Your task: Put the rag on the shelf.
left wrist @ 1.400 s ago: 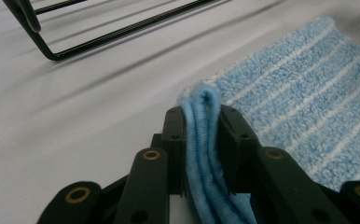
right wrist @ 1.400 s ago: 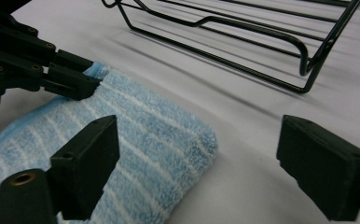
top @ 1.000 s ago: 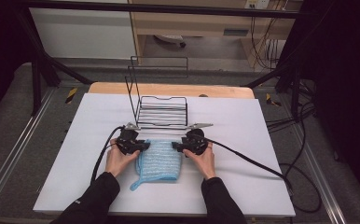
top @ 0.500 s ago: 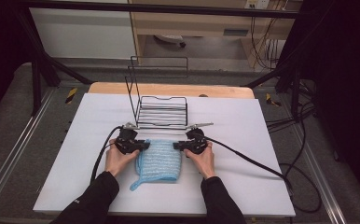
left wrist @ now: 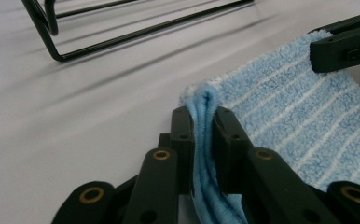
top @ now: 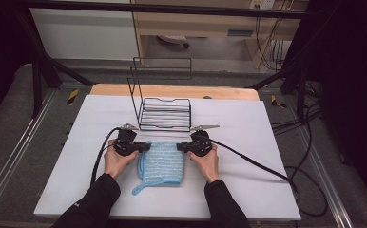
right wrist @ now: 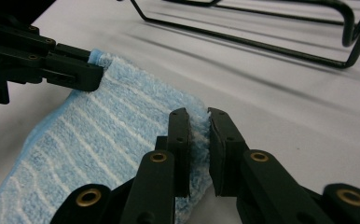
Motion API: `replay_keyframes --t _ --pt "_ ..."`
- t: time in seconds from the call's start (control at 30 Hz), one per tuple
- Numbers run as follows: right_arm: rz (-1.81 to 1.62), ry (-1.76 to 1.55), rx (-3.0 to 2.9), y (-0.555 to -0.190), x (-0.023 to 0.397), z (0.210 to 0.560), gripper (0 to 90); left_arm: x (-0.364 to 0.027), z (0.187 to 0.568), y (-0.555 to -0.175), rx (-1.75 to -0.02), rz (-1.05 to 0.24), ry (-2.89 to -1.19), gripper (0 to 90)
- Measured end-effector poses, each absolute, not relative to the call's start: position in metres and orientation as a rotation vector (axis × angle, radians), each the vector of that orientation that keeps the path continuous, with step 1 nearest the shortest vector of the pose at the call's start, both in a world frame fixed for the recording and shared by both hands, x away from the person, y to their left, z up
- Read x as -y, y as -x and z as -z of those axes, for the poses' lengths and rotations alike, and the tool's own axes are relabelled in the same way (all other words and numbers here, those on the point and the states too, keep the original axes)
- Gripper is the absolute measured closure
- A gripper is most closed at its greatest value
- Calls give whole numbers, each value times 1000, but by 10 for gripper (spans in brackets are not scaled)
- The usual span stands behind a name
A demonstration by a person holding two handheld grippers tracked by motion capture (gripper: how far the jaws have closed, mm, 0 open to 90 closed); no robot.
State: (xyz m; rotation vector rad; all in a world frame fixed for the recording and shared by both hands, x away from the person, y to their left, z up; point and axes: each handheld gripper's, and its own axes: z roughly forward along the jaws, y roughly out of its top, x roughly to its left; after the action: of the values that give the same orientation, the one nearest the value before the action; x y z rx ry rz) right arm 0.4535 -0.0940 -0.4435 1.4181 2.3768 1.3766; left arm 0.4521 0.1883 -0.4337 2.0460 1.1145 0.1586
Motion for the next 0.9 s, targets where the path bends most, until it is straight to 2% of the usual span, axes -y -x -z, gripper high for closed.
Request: replay_keyframes --t 0.9 --pt "-1477 -1178 -2255 -421 92 404 807 -200 391 -406 -975 -314 -1916 796"
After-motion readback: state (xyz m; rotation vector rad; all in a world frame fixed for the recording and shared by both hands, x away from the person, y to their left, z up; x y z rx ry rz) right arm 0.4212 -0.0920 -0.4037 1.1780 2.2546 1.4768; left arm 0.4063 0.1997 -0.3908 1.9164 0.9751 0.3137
